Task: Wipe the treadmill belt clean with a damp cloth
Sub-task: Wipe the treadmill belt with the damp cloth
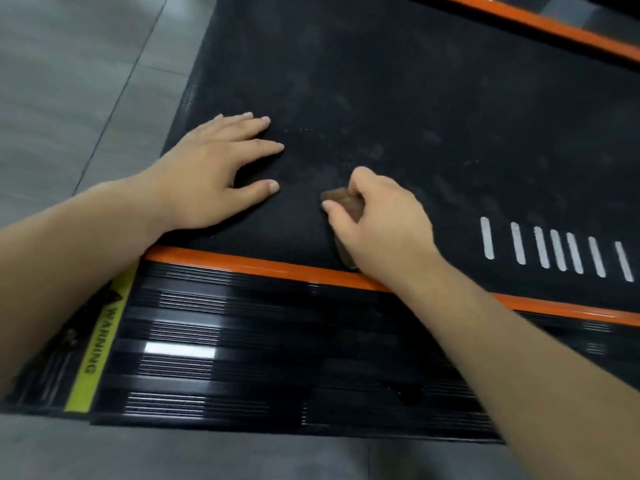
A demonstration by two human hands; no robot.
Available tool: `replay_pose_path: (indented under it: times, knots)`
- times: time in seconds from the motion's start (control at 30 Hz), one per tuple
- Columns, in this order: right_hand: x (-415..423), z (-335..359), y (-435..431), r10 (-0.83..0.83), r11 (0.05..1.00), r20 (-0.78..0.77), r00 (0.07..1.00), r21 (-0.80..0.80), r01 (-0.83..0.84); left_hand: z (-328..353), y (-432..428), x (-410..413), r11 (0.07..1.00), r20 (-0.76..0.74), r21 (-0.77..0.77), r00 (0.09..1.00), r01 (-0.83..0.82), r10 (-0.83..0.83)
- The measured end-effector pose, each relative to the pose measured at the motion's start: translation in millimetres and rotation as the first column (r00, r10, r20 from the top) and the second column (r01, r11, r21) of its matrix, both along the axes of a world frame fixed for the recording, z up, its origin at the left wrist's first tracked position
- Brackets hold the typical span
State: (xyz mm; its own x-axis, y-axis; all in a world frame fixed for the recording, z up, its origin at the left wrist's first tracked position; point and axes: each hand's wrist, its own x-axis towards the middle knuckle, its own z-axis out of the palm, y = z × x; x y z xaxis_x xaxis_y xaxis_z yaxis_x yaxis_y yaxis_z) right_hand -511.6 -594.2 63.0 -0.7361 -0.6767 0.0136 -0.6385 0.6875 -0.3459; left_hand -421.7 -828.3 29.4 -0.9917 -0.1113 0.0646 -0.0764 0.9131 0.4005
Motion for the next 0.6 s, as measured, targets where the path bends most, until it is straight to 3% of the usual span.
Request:
replay_pose_path:
  times: [0.1,0.2,0.23,0.33,0.4,0.47,0.57,0.6]
  knots:
    - [-39,3,1,-0.023,0.999,-0.081,0.996,0.039,0.026,0,-10,4,1.0,0.001,-0.013,1.0,-0.013,0.013]
    - [-66,6,-15,-0.248,0.968,-0.093,0.964,0.019,0.251,1,-21,6,0.998,0.028,-0.057,0.999,0.024,-0.023]
    - [-58,4,-22,-0.225,0.974,-0.1,0.969,0.015,0.227,0,-25,7,0.998,0.032,-0.053,0.999,0.024,-0.023]
    - [3,-1,-24,0.094,0.995,-0.02,0.995,-0.027,-0.095,-3,-31,11,1.0,0.02,-0.022,1.0,0.017,-0.016]
    - [12,4,-18,0.207,0.978,0.051,0.977,-0.027,-0.205,-4,-32,12,1.0,0.01,0.012,1.0,0.008,-0.008]
    - [-16,5,-23,0.151,0.988,-0.03,0.988,0.019,-0.151,-3,-34,15,0.998,0.013,0.064,1.0,-0.016,0.015]
    - [-44,6,-30,-0.078,0.997,-0.079,0.994,0.008,0.079,-2,-36,21,0.986,0.053,0.149,0.997,-0.069,0.062]
    - [-37,3,-31,-0.063,0.998,-0.09,0.994,0.007,0.064,-2,-35,22,0.981,0.065,0.172,0.995,-0.086,0.076]
